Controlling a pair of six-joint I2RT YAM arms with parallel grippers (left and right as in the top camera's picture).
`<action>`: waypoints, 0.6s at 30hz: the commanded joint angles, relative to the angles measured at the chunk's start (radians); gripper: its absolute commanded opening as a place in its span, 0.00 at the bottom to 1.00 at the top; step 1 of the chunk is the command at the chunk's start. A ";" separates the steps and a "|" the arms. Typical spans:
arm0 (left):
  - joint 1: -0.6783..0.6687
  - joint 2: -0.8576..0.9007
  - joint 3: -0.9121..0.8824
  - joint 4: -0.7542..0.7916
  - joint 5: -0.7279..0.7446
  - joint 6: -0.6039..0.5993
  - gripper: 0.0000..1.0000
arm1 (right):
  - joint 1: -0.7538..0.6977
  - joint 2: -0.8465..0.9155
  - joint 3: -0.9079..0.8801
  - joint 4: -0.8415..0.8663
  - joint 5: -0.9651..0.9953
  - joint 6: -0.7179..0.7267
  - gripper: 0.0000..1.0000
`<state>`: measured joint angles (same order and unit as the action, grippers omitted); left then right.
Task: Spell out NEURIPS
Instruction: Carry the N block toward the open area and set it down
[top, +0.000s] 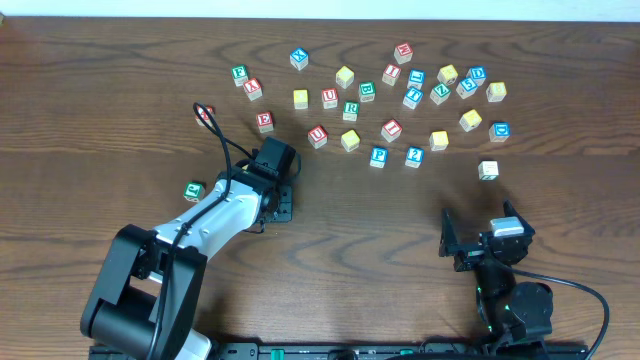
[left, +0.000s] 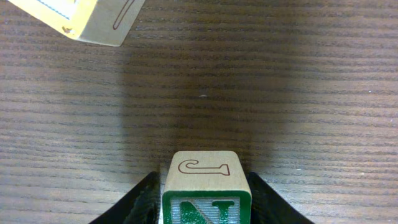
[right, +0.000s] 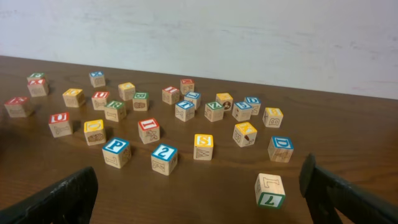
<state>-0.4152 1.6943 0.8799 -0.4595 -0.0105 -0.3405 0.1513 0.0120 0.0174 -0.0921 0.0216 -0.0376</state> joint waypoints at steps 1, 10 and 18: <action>-0.003 0.004 -0.003 -0.002 -0.016 -0.002 0.44 | -0.010 -0.005 -0.003 -0.002 0.002 -0.012 0.99; -0.003 0.003 0.014 -0.010 -0.016 0.006 0.45 | -0.010 -0.005 -0.003 -0.002 0.002 -0.012 0.99; -0.003 -0.037 0.040 -0.022 0.022 0.033 0.50 | -0.010 -0.005 -0.003 -0.002 0.002 -0.012 0.99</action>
<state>-0.4152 1.6909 0.8856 -0.4721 0.0021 -0.3244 0.1513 0.0120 0.0174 -0.0921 0.0216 -0.0380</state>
